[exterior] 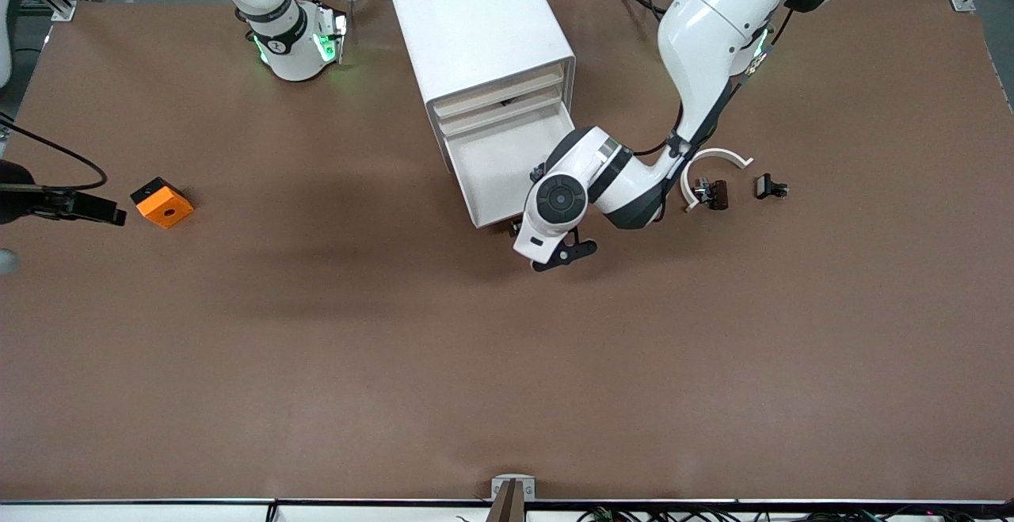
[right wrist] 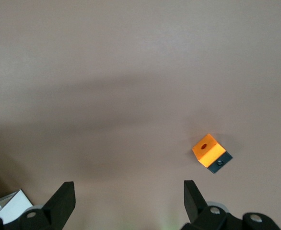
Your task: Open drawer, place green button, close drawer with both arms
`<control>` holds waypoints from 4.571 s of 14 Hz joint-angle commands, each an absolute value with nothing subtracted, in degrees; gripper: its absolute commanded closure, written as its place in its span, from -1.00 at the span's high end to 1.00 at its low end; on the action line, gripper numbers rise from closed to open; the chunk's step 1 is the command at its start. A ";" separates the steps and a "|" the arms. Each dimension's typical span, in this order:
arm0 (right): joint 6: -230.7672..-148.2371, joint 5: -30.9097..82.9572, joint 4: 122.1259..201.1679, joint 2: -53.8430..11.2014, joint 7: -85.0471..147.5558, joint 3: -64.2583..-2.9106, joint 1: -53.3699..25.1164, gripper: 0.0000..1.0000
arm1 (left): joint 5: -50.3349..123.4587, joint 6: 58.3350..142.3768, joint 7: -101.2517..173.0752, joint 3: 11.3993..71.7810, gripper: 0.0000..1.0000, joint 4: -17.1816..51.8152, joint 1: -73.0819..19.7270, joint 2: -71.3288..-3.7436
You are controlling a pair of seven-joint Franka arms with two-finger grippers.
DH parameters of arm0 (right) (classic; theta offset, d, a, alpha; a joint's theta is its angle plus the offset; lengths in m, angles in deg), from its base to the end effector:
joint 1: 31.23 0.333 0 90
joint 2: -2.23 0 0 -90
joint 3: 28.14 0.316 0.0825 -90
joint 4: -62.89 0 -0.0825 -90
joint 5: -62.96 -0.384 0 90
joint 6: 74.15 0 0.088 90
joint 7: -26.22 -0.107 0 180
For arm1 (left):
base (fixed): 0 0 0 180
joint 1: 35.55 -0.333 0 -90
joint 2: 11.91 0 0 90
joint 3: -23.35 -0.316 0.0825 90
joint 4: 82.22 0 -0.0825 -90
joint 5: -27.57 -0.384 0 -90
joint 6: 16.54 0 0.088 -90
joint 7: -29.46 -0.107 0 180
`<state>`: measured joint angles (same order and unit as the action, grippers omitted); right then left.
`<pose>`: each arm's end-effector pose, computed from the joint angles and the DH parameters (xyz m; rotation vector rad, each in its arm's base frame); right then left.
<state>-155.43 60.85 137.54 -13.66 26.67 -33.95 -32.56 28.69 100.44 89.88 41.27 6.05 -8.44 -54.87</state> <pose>0.6168 -0.0637 0.5742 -3.1074 0.1749 0.2485 0.5009 -0.4624 0.2114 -3.0308 -0.5140 0.4924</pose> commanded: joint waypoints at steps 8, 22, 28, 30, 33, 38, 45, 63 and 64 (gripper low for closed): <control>-146.33 63.31 131.27 -12.09 29.39 -32.44 -34.91 1.00 | 37.14 91.65 94.84 44.80 1.00 7.78 -8.13 -53.57; -147.17 61.29 148.64 6.17 29.39 -32.00 -36.59 1.00 | 41.90 91.47 98.98 47.00 1.00 8.04 -5.32 -55.33; -151.58 61.38 155.88 11.99 27.19 -31.12 -35.01 1.00 | 47.16 91.47 98.98 47.61 1.00 8.04 -5.32 -55.60; -152.19 61.29 155.61 12.07 27.19 -31.04 -34.74 1.00 | 47.78 91.47 98.98 47.61 1.00 8.04 -5.41 -55.95; -152.63 61.29 155.61 12.34 27.19 -30.86 -34.21 1.00 | 48.84 91.47 98.90 47.61 1.00 7.87 -5.41 -55.95; -153.86 61.46 155.09 12.34 27.89 -30.68 -34.13 1.00 | 47.79 91.47 98.28 47.00 1.00 3.75 -9.60 -55.24; -153.60 63.13 155.00 12.43 27.89 -30.16 -33.95 1.00 | 30.59 83.57 97.06 43.74 1.00 -5.04 -14.53 -50.77; -155.27 63.13 155.00 12.43 27.89 -29.28 -33.86 1.00 | 30.03 68.34 28.08 23.45 1.00 18.91 -36.52 -8.42; -155.36 63.13 155.00 12.43 27.89 -29.28 -33.86 1.00 | 29.86 71.84 27.97 23.18 1.00 22.42 -36.52 -6.05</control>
<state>-154.76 62.20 154.17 11.19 28.05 -29.35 -34.23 30.39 65.83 30.34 24.55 12.74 -37.51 -12.94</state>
